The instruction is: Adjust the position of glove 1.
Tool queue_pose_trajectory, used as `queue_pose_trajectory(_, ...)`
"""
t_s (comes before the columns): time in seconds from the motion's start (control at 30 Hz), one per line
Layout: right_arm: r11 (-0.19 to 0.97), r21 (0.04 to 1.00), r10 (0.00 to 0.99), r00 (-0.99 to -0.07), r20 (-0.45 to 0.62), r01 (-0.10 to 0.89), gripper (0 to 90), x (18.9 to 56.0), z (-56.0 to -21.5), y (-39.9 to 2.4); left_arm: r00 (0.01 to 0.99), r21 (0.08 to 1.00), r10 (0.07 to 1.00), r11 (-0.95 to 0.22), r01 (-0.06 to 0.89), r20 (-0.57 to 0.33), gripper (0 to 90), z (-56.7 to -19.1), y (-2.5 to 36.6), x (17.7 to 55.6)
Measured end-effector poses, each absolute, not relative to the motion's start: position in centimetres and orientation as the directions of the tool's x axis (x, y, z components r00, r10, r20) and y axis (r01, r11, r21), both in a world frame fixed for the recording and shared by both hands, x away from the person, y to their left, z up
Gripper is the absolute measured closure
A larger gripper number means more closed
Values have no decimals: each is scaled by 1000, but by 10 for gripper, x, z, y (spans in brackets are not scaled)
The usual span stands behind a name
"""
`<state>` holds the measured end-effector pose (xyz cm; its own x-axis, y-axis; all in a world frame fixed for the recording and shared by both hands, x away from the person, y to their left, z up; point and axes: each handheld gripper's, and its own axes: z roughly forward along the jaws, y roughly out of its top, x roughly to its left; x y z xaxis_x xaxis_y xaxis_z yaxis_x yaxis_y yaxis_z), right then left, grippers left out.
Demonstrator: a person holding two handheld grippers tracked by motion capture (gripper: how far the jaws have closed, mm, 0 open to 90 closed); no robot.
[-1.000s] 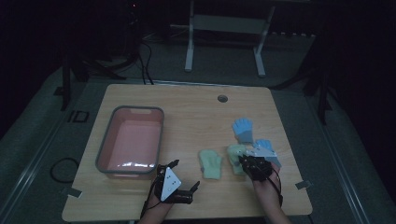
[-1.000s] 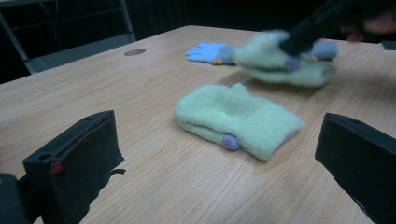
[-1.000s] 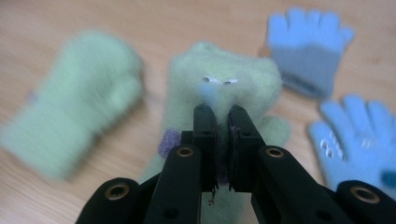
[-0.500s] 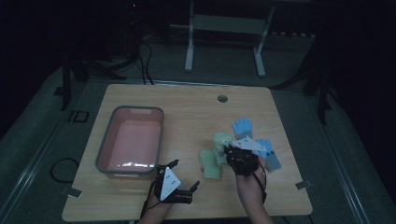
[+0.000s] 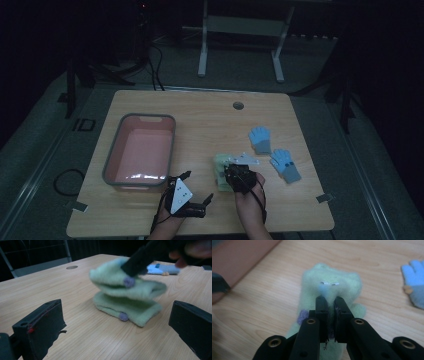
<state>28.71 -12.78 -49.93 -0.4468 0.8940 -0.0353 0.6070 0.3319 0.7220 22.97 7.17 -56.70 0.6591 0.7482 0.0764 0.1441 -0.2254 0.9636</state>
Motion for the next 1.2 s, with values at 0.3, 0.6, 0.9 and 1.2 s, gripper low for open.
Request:
queue_pose_trajectory(0.3,330,684,901,-434,-22,651,832,294,-526,-131,659,963,748,-229,140,82,1,-567,70,229)
queue_pose_trajectory(0.6,338,665,886,-464,15,666,775,298,-531,-131,672,961,736,-236,144,80,1,-567,70,230)
queue_pose_trajectory(0.9,382,716,833,-553,7,585,509,303,-504,-148,673,959,737,-232,165,62,1,-567,68,232)
queue_pose_trajectory(1.2,409,759,728,-683,63,506,141,323,-487,-177,711,922,702,-302,243,43,1,-565,60,236)
